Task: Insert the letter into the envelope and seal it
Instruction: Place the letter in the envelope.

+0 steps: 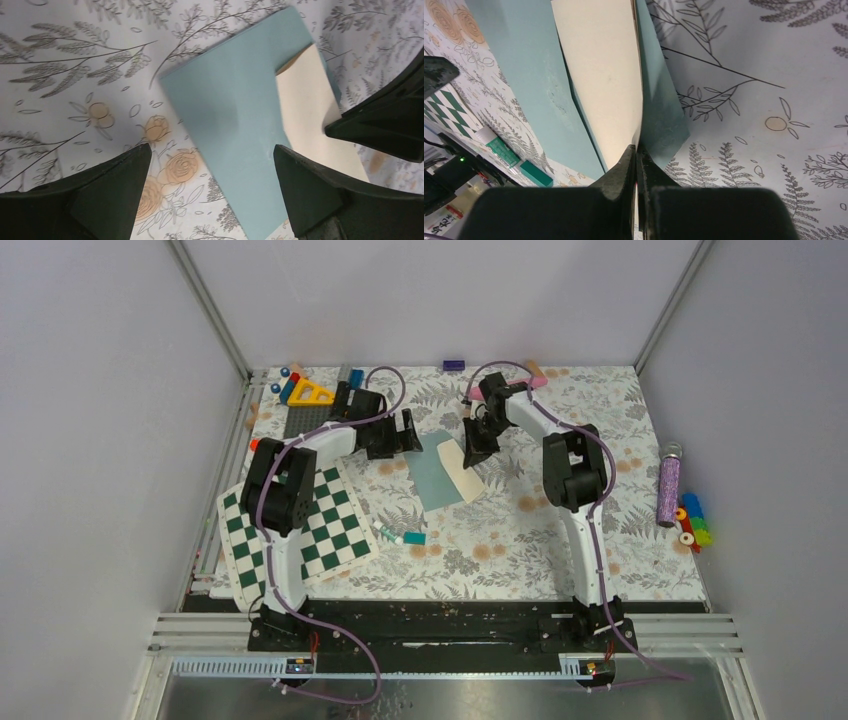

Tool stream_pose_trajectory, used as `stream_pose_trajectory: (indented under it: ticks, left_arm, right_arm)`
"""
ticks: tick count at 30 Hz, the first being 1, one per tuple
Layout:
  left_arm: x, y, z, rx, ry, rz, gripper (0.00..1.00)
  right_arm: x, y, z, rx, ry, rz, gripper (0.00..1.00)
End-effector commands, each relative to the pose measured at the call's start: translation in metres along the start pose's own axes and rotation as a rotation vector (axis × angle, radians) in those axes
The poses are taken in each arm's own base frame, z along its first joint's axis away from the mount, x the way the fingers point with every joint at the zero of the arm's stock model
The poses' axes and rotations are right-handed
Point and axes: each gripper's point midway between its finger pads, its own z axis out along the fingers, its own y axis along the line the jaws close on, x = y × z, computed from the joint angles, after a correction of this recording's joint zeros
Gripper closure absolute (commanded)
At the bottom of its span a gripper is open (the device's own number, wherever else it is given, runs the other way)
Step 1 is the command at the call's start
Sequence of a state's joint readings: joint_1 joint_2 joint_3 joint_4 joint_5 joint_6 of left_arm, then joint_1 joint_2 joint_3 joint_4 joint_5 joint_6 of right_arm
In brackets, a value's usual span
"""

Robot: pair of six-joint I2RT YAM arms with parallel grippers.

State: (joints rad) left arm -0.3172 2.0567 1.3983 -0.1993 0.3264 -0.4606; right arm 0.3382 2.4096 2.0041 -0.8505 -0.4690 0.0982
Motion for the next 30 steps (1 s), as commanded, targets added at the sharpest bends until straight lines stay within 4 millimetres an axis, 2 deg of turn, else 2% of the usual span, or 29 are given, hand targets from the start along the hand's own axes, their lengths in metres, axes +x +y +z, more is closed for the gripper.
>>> stream_pose_trajectory:
  ticks: [1,8,11,23,30]
  left_arm:
    - [0.006,0.027,-0.011,-0.133,0.004,0.015,0.01]
    - [0.014,0.005,0.023,-0.054,0.072,0.000,0.01]
    - [0.016,-0.003,0.030,-0.034,0.087,0.008,0.01]
    - [0.019,-0.013,0.034,0.013,0.105,-0.012,0.01]
    - [0.028,-0.037,0.031,0.250,0.114,-0.094,0.01]
  right_arm:
    - [-0.001,0.003,-0.012,-0.035,-0.016,0.031,1.00]
    - [-0.001,-0.001,-0.014,-0.012,-0.011,0.010,1.00]
    - [0.002,0.000,-0.014,-0.010,0.014,-0.006,1.00]
    - [0.004,0.003,-0.013,-0.009,0.020,-0.005,1.00]
    - [0.012,0.007,-0.013,-0.037,0.039,0.007,1.00]
